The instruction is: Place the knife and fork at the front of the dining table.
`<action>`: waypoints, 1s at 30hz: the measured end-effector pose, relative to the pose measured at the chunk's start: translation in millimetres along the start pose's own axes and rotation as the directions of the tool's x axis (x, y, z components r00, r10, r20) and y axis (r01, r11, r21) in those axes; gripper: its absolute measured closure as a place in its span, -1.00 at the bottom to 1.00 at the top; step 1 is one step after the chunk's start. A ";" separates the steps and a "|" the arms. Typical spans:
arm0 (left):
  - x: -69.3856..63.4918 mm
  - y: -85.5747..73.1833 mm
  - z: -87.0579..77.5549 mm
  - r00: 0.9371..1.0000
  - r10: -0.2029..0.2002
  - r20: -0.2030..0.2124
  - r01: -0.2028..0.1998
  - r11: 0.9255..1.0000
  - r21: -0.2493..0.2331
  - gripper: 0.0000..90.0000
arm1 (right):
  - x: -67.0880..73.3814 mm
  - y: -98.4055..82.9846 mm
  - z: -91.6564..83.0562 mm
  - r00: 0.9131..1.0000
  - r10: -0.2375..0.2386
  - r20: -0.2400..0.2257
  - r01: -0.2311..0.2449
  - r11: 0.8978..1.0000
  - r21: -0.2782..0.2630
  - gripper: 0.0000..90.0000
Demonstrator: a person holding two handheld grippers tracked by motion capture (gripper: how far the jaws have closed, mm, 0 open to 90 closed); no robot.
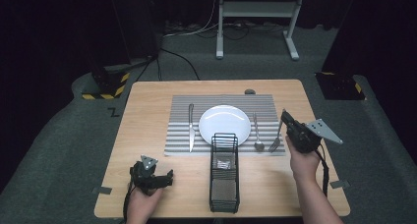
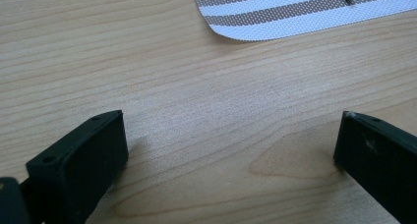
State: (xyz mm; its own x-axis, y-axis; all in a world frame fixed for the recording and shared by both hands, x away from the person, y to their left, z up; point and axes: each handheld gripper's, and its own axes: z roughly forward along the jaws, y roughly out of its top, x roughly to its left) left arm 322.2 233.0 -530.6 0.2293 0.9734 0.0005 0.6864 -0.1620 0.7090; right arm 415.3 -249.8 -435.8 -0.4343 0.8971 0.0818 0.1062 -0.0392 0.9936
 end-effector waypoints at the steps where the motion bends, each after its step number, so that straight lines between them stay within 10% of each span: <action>1: 0.0 0.0 0.0 1.000 0.000 0.000 0.000 1.000 0.000 -1.00 | -0.1 0.5 1.7 1.000 -0.004 0.002 0.004 1.000 0.002 0.94; 30: -0.1 0.1 -0.1 1.000 0.003 0.004 -0.003 1.000 0.001 -1.00 | -5.4 -7.7 24.3 1.000 0.009 0.007 -0.010 0.999 0.034 0.94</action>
State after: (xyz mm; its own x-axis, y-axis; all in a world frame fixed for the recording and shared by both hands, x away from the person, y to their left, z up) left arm 322.2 233.0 -530.5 0.2344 0.9721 0.0000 0.6864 -0.1655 0.7082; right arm 438.6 -243.7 -445.8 -0.4274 0.8995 0.0907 0.1405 -0.0330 0.9895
